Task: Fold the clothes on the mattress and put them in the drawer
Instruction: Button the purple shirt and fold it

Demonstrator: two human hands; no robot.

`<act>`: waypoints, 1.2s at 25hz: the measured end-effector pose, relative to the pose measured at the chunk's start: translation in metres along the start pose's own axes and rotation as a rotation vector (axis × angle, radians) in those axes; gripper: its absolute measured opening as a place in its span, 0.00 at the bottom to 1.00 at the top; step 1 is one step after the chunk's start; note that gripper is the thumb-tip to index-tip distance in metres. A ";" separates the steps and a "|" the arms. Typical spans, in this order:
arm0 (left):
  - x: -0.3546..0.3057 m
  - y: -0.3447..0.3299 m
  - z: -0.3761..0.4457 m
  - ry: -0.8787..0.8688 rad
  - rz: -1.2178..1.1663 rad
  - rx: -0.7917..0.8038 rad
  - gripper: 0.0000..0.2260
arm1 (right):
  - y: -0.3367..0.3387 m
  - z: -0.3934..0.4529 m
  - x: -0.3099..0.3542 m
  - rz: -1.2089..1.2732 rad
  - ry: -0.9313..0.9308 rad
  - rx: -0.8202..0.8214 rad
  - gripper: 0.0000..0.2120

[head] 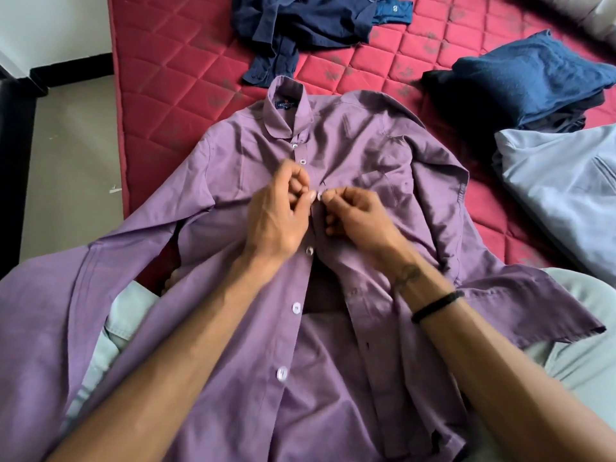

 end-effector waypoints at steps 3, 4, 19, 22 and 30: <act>0.019 -0.010 0.047 0.015 0.071 -0.004 0.06 | 0.014 0.044 0.016 -0.147 0.044 -0.089 0.09; 0.032 -0.016 0.053 0.032 0.090 0.031 0.06 | 0.016 0.051 0.016 -0.253 0.060 -0.094 0.09; 0.056 -0.016 -0.038 0.100 0.264 0.171 0.07 | -0.024 -0.036 -0.020 -1.213 0.197 -0.336 0.09; 0.055 -0.016 -0.039 0.091 0.264 0.160 0.04 | -0.021 -0.033 -0.021 -1.034 0.219 -0.317 0.07; 0.066 -0.019 -0.039 0.142 0.220 0.165 0.06 | 0.001 -0.028 -0.025 -0.593 0.140 -0.230 0.06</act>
Point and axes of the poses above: each hand's wrist, its own z-axis towards the middle knuckle, its own y-axis out of the back of the hand, x = y × z, the point moved 6 cm from there along z, towards the middle knuckle, and after that the axes turned 11 degrees about -z, right-handed, at the moved point
